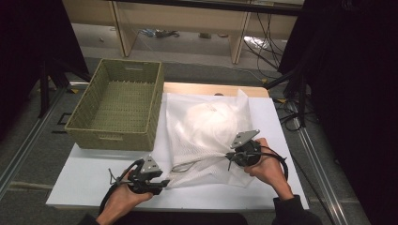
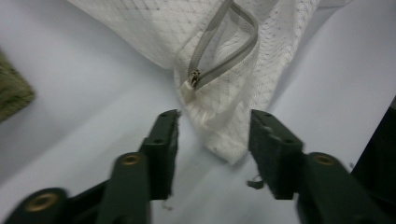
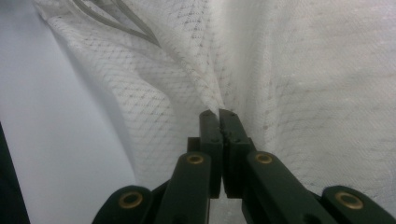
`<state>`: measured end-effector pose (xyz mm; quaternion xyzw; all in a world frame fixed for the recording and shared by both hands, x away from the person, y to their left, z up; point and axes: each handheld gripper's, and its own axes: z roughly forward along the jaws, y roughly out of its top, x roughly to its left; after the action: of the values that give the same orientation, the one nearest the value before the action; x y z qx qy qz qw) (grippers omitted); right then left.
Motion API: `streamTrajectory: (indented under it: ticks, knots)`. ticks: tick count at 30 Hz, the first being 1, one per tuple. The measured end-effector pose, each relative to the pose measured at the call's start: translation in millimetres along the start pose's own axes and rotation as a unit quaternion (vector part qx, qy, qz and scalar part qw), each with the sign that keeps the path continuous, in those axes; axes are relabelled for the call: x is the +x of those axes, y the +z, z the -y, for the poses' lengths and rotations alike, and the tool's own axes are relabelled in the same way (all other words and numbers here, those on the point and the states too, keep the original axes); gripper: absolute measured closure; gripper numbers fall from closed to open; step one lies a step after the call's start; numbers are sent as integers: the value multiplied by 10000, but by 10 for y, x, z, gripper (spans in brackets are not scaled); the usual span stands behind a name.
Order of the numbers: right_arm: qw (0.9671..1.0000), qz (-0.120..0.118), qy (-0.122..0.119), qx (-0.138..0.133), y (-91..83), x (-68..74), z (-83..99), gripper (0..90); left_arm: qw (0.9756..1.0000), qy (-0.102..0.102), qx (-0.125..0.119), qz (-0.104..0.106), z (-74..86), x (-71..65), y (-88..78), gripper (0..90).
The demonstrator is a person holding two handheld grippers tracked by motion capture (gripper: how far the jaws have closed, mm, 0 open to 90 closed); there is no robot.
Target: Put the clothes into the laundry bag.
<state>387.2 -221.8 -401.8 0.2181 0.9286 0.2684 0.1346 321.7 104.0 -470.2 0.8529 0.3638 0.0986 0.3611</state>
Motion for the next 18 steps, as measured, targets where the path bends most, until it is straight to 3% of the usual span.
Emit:
streamTrajectory:
  ticks: [2,4,5,7,9,13,15,18]
  knots:
    - [10000,10,7,-19,2,-5,8,900,9998,91,167,62,-16,-41,73,430]
    - [10000,10,36,-69,-15,-10,13,900,9989,377,279,16,-29,-88,137,481]
    - [10000,-20,49,-47,-33,-17,14,900,9985,461,307,-26,-31,-100,164,530]
    - [9999,43,104,-104,-35,-12,19,900,9972,685,280,-55,-27,-99,213,742]
    - [9999,11,19,-119,-26,-10,14,900,9963,806,265,-134,-31,-71,199,839]
    - [9999,-66,-79,-29,-6,15,28,900,9957,870,201,-260,15,22,61,869]
    - [9999,-82,-93,23,17,30,49,900,9961,787,193,-339,66,60,-6,870]
    - [9999,-41,-92,68,86,33,95,892,9963,785,189,-287,94,70,-36,869]
